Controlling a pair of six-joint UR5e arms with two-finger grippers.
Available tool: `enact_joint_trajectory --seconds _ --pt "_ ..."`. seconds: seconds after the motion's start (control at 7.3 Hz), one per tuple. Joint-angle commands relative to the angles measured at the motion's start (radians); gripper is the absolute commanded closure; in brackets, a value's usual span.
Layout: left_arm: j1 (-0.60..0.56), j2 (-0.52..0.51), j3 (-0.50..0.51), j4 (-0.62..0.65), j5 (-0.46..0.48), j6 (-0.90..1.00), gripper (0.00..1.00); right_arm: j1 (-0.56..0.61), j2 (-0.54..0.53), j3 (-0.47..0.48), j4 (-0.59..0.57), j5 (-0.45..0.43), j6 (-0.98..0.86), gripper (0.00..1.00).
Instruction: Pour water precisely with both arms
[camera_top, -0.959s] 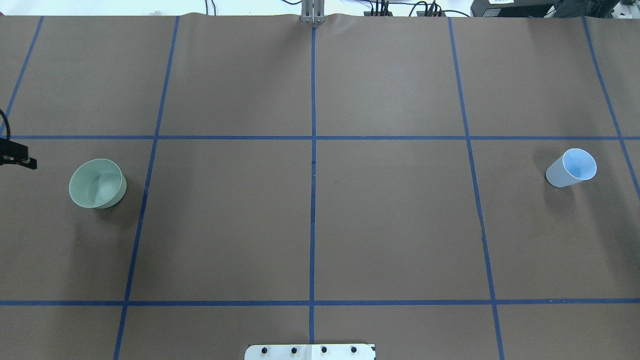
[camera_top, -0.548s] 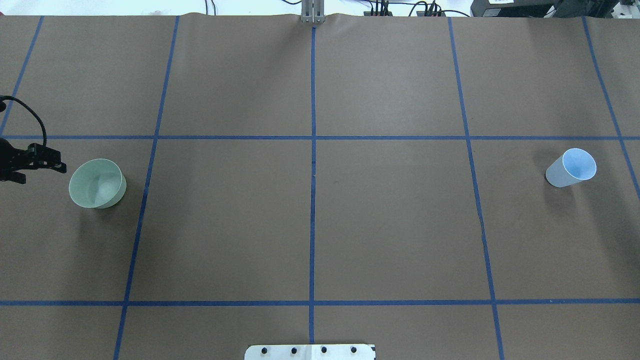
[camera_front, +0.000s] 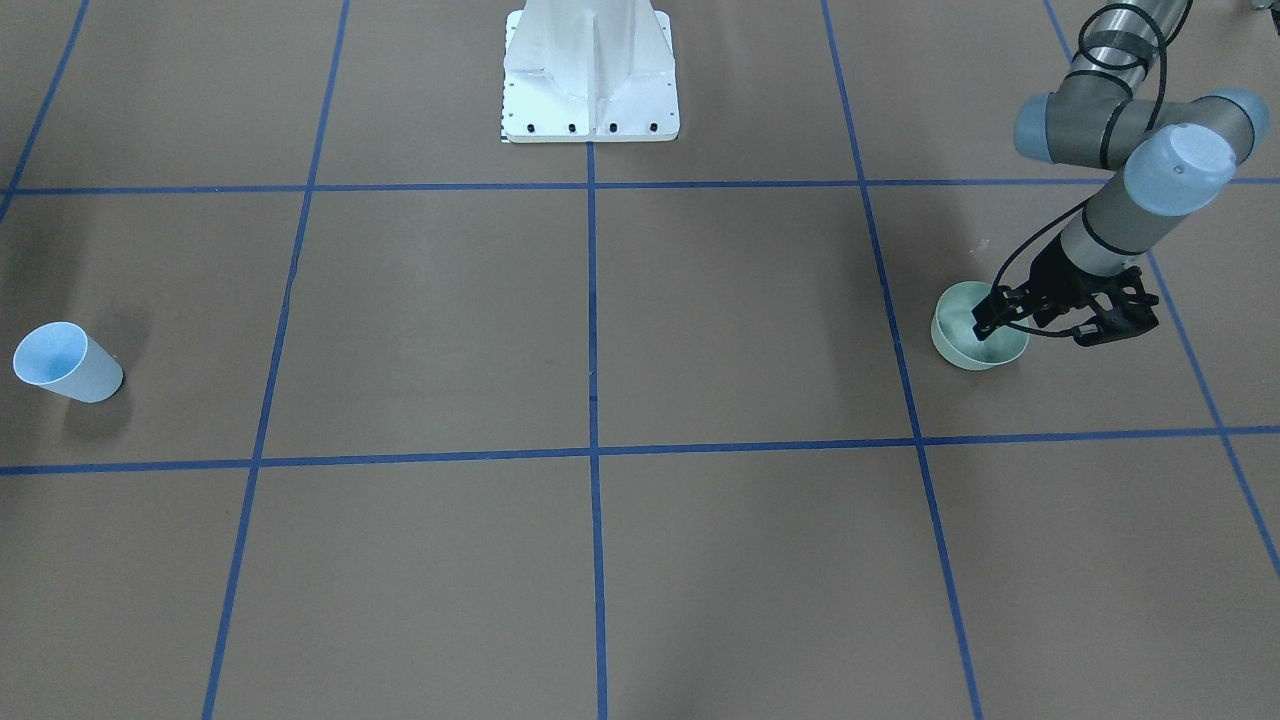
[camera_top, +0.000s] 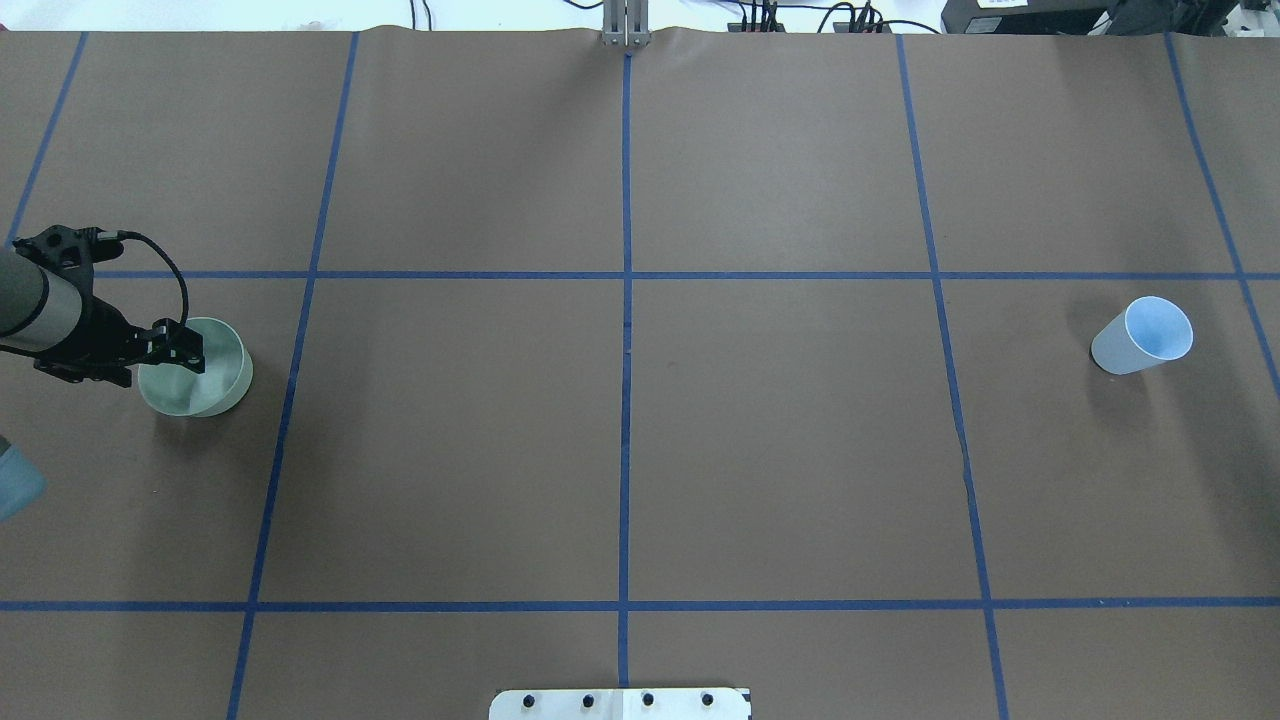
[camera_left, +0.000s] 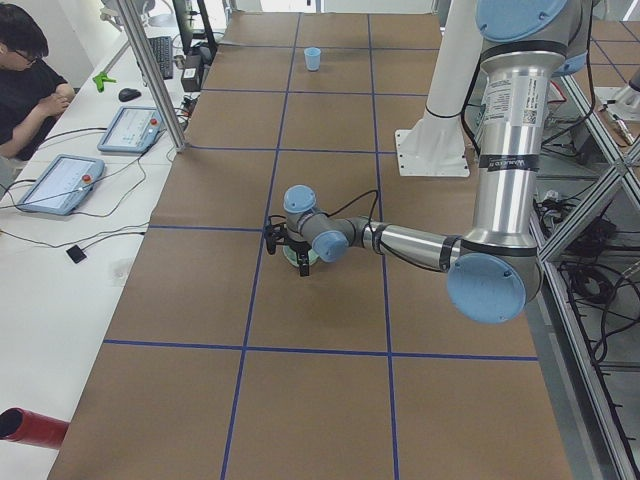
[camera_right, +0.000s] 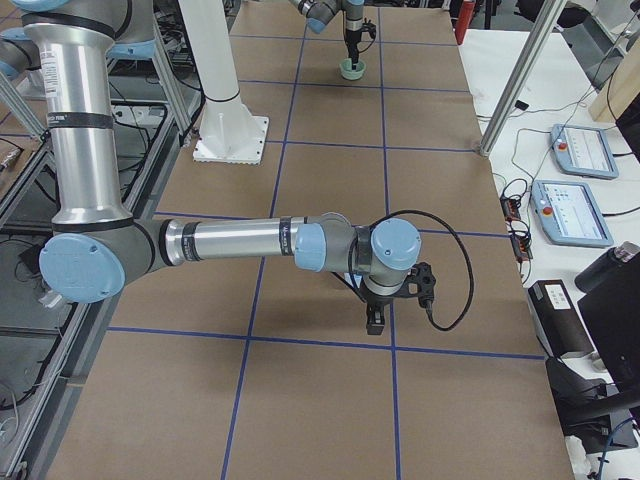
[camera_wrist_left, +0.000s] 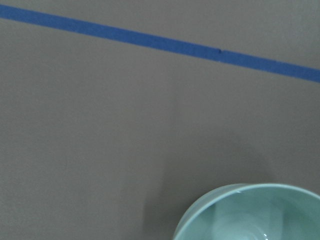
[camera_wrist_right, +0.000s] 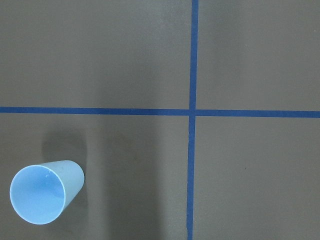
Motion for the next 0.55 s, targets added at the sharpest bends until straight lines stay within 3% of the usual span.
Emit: enact_joint_trajectory --seconds 0.0,0.27,0.41 --pt "0.004 -0.003 -0.038 0.014 -0.005 -0.064 1.0 0.0 0.002 -0.001 -0.001 -0.002 -0.003 0.01" --pt "0.001 0.0 -0.037 0.022 -0.095 -0.064 1.0 0.001 0.0 0.0 -0.001 -0.002 -0.004 0.01" --pt "-0.003 -0.001 -0.044 0.022 -0.097 -0.066 1.0 0.001 -0.001 0.003 -0.001 0.001 -0.004 0.01"
